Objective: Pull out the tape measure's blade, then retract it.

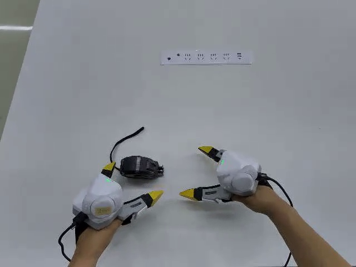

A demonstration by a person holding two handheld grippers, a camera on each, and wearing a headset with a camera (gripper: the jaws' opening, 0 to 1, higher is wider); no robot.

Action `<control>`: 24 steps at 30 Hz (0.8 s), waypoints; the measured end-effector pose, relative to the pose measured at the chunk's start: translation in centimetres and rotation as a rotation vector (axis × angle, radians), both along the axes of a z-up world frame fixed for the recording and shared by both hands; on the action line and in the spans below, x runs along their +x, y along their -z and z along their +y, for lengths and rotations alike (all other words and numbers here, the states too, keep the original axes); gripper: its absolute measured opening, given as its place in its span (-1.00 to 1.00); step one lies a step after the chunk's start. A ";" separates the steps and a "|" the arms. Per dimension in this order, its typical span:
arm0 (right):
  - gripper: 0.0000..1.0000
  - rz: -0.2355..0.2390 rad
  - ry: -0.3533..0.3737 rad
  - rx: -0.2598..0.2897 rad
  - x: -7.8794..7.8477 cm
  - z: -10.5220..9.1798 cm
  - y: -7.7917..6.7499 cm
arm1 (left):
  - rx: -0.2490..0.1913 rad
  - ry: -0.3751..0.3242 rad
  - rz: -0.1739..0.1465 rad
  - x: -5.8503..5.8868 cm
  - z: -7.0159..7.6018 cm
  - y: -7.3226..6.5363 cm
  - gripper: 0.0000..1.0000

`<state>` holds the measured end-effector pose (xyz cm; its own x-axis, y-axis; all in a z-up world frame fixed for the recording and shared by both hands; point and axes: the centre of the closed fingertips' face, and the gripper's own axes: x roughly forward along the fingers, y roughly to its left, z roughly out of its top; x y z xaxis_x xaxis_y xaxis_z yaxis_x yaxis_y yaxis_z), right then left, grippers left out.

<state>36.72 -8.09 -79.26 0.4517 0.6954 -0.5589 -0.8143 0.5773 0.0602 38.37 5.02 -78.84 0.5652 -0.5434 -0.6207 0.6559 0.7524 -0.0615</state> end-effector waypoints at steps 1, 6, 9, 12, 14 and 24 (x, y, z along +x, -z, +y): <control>0.69 -0.002 0.007 0.002 -0.2 -0.2 -0.1 | -0.005 0.005 -0.003 -0.1 0.1 0.0 0.73; 0.79 -0.019 0.067 0.024 -1.3 -1.8 -0.8 | -0.009 0.046 -0.011 -0.8 0.7 -0.1 0.75; 0.86 -0.031 0.103 0.031 -1.9 -2.7 -1.2 | 0.005 0.052 -0.011 -1.1 1.1 -0.1 0.75; 0.91 -0.031 0.150 0.049 -2.5 -3.8 -1.6 | -0.014 0.061 -0.010 -1.5 1.2 -0.3 0.76; 0.93 -0.036 0.180 0.055 -3.0 -4.6 -1.7 | -0.023 0.074 -0.020 -1.7 1.2 -0.6 0.79; 0.99 -0.064 0.261 0.042 -5.1 -7.3 -2.0 | -0.070 0.107 -0.035 -2.4 1.5 -1.5 0.95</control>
<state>31.63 -15.42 -77.23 0.6518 0.5730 -0.4967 -0.6415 0.7660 0.0419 35.97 6.48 -77.35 0.5222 -0.6429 -0.5603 0.7350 0.6725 -0.0867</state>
